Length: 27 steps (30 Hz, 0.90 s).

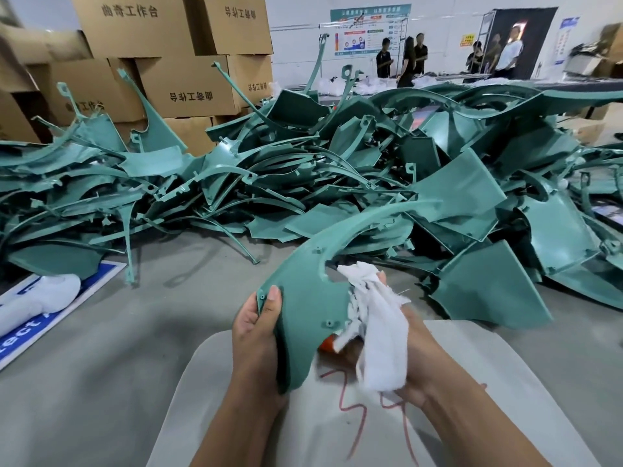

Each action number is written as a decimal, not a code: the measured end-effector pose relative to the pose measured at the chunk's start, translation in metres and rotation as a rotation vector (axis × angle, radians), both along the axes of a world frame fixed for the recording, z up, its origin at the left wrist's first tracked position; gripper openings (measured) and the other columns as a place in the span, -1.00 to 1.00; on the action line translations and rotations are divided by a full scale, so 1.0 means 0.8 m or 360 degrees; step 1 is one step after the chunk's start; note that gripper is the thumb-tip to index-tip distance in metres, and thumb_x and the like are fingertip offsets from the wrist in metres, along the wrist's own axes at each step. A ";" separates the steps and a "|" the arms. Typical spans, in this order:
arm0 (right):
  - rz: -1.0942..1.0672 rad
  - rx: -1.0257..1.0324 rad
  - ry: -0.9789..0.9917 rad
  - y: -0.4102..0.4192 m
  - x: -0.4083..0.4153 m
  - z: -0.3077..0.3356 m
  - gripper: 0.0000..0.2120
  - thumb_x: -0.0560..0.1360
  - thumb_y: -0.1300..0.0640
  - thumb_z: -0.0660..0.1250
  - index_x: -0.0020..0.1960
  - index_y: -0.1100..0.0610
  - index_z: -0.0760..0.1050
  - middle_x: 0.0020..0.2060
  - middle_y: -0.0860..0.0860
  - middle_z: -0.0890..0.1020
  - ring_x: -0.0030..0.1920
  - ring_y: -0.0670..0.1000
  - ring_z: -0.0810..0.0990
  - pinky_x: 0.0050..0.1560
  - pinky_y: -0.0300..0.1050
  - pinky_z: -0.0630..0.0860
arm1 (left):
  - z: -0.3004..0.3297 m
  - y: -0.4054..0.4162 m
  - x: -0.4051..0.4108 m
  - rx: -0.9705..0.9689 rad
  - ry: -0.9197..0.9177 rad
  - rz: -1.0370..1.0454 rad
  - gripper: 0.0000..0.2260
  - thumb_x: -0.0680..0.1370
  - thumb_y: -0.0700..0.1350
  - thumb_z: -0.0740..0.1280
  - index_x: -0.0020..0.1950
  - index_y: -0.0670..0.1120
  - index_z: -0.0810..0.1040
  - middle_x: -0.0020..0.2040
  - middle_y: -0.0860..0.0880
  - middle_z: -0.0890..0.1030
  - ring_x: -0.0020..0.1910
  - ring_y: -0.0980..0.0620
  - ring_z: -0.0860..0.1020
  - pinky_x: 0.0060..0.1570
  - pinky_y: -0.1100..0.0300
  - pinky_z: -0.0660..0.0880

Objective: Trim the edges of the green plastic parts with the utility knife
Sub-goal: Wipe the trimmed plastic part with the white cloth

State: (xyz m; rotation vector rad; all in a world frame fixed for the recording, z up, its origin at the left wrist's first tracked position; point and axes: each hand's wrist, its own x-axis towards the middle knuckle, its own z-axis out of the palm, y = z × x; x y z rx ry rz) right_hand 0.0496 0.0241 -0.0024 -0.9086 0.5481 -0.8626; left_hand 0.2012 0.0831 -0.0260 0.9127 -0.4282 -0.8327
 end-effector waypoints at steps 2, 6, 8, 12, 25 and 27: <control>0.0034 -0.0016 -0.0014 0.005 0.007 0.000 -0.68 0.60 -0.09 0.30 -0.05 0.07 0.75 -0.24 0.09 0.74 -0.29 -0.01 0.72 -0.28 -0.12 0.65 | -0.005 -0.003 0.003 0.0081 -0.0010 0.0115 -0.75 0.63 -0.02 0.32 0.20 -0.15 0.64 0.14 -0.24 0.70 0.04 -0.21 0.68 0.03 -0.04 0.63; -0.0062 -0.0053 -0.0075 0.010 0.009 0.003 -0.67 0.28 -0.25 0.47 -0.20 0.00 0.75 -0.30 0.12 0.72 -0.39 0.05 0.70 -0.40 -0.10 0.61 | -0.007 -0.006 0.000 0.0073 -0.0264 0.0201 -0.85 0.62 -0.02 0.38 0.12 -0.06 0.63 0.09 -0.18 0.72 0.04 -0.24 0.70 0.01 -0.10 0.64; -0.0131 -0.0095 -0.0004 0.007 0.009 -0.001 -0.70 0.29 -0.22 0.51 -0.21 0.01 0.73 -0.27 0.13 0.72 -0.33 0.08 0.71 -0.28 -0.01 0.64 | -0.007 -0.004 0.002 0.0068 -0.0416 0.0263 -0.84 0.57 0.02 0.40 0.07 -0.03 0.62 0.05 -0.15 0.72 0.01 -0.26 0.69 -0.03 -0.12 0.66; -0.0235 -0.0067 -0.0034 0.010 0.017 -0.003 -0.75 0.32 -0.18 0.51 -0.19 -0.01 0.73 -0.16 0.13 0.73 -0.14 0.13 0.71 0.06 0.16 0.61 | -0.008 -0.003 -0.002 0.0124 -0.0569 0.0436 -0.81 0.54 0.09 0.38 0.05 0.01 0.60 -0.02 -0.09 0.72 -0.03 -0.24 0.68 -0.01 -0.18 0.66; -0.0210 -0.1032 0.0229 0.050 0.042 -0.018 -0.79 0.59 -0.04 0.41 -0.21 -0.07 0.54 -0.33 -0.22 0.56 -0.29 -0.20 0.50 -0.18 -0.30 0.43 | 0.008 -0.006 0.002 -0.0028 -0.0044 0.0826 -0.82 0.65 -0.06 0.34 0.11 -0.17 0.57 -0.14 -0.05 0.70 -0.17 0.00 0.65 -0.25 0.18 0.62; -0.0311 -0.1263 0.0443 0.042 0.041 -0.026 -0.69 0.61 0.01 0.39 -0.27 -0.10 0.40 -0.38 -0.21 0.45 -0.33 -0.18 0.40 -0.23 -0.31 0.35 | 0.010 -0.007 0.000 -0.0080 -0.0085 0.0946 -0.88 0.68 -0.10 0.30 0.13 -0.12 0.54 -0.04 -0.07 0.68 -0.06 -0.03 0.65 -0.07 0.09 0.64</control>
